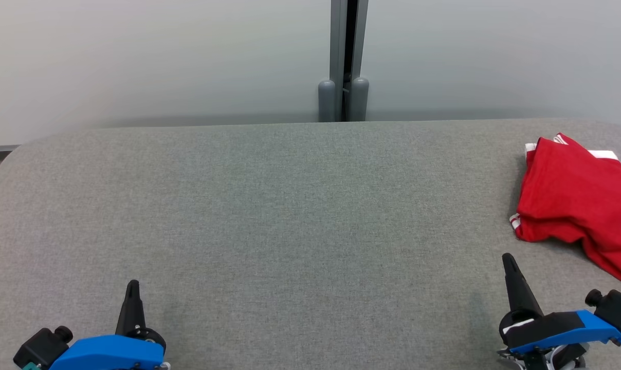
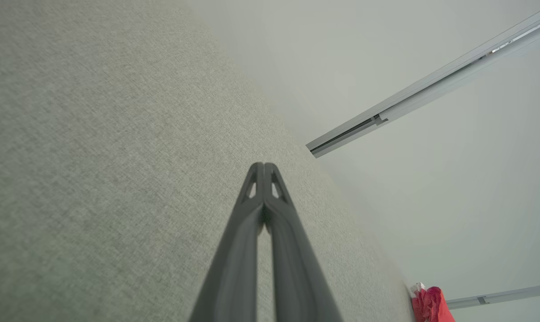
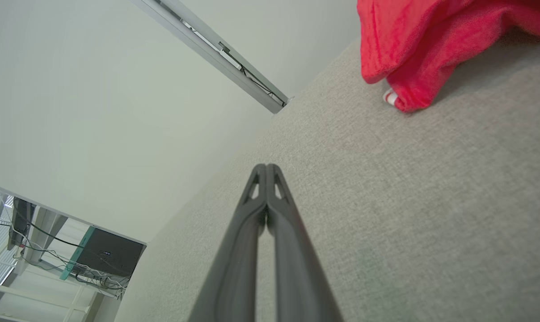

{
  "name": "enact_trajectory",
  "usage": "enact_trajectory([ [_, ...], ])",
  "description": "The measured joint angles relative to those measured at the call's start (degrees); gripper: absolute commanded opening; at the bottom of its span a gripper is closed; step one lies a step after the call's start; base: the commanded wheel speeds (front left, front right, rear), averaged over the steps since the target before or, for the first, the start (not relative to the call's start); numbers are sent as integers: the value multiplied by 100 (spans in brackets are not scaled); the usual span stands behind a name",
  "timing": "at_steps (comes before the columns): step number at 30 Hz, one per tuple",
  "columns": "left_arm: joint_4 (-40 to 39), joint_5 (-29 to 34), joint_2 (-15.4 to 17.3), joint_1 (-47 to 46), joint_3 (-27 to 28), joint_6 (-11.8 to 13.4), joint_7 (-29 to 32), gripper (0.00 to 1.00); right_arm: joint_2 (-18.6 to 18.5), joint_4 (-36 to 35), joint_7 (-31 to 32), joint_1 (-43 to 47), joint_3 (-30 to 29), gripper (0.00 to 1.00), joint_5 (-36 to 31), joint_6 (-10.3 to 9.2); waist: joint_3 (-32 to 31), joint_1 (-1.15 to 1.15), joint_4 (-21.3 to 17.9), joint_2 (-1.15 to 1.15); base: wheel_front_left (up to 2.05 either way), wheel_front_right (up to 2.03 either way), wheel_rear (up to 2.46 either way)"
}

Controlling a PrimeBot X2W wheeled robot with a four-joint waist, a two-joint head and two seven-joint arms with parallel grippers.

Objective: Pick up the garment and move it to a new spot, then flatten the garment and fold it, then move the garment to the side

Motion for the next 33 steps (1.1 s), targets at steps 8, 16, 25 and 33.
enact_trajectory([
  [8,-19,-480,-25,-60,114,-54,145,0,-4,-38,129,-4,-60,0,561,-1,-29,0,22,0,0,0,0],
  [16,-38,-861,-56,-121,168,-111,258,0,-7,-77,234,-23,-102,0,1009,-1,-53,0,41,0,0,0,0],
  [25,-66,-1355,-91,-221,277,-168,403,0,-8,-124,382,-52,-170,0,1611,-1,-88,0,68,0,0,0,0],
  [33,-79,-1729,-112,-261,341,-219,514,0,-10,-154,483,-54,-222,0,2045,-1,-117,0,89,0,0,0,0],
])
